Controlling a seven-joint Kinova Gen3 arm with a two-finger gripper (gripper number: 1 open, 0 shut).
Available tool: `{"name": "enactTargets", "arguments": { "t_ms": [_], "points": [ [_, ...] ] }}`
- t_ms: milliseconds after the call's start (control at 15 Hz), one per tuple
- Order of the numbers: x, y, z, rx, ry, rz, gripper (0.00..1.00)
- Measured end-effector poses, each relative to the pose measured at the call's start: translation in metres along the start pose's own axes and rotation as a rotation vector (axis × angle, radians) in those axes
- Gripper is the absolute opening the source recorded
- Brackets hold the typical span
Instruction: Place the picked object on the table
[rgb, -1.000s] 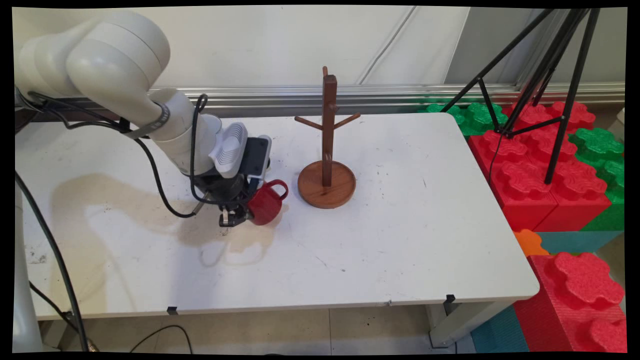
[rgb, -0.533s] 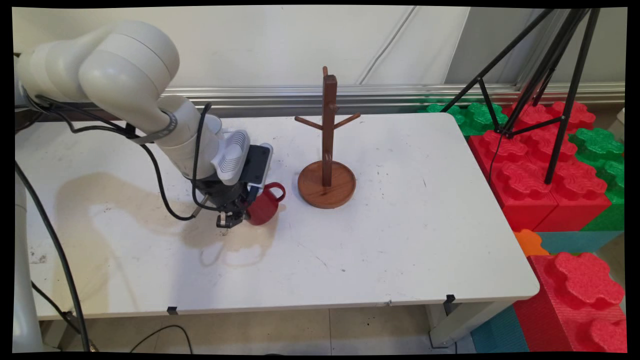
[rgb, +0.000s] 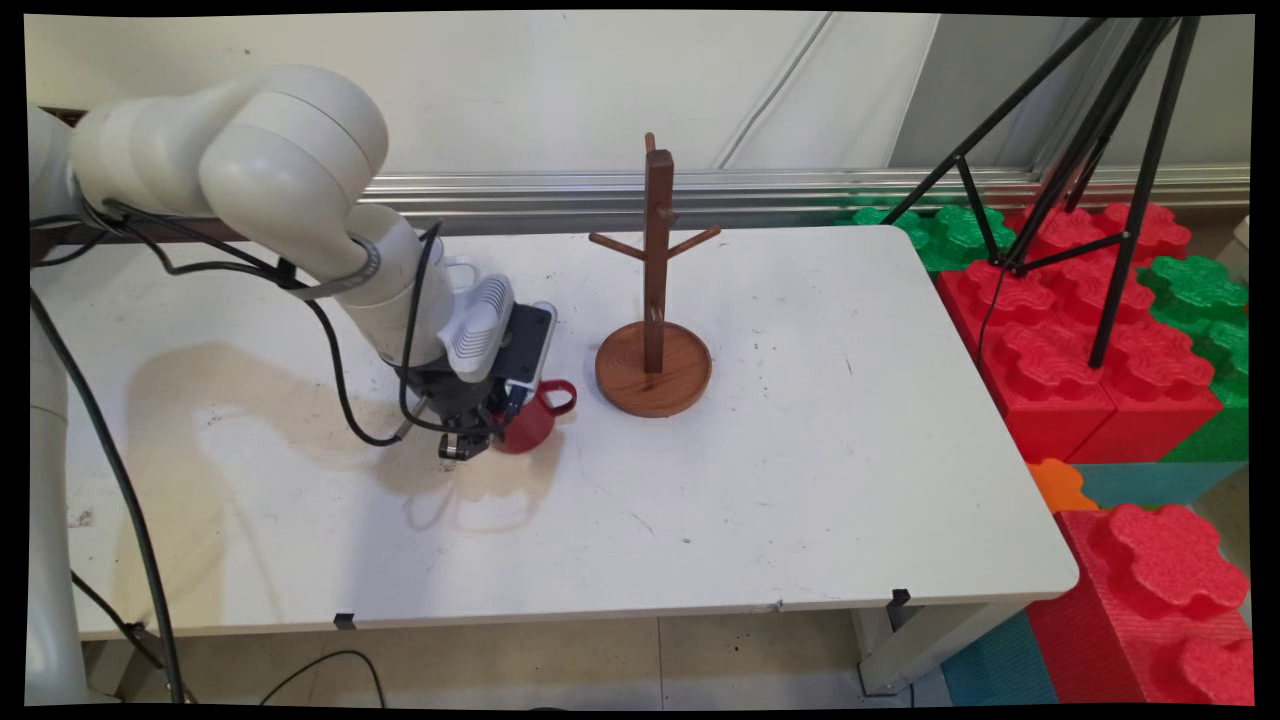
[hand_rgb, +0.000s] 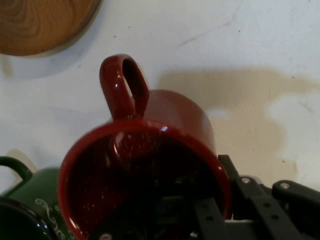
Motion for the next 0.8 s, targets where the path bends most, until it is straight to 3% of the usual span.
{"name": "enactTargets", "arguments": {
  "t_ms": [267,333,800],
  "points": [
    [0.005,0.000,0.010,-0.007,-0.013,0.016,0.00],
    [0.006,0.000,0.011,-0.007,-0.014,0.020,1.00],
    [0.021,-0.005,0.016,0.010,-0.004,0.036,1.00]
  ]
}}
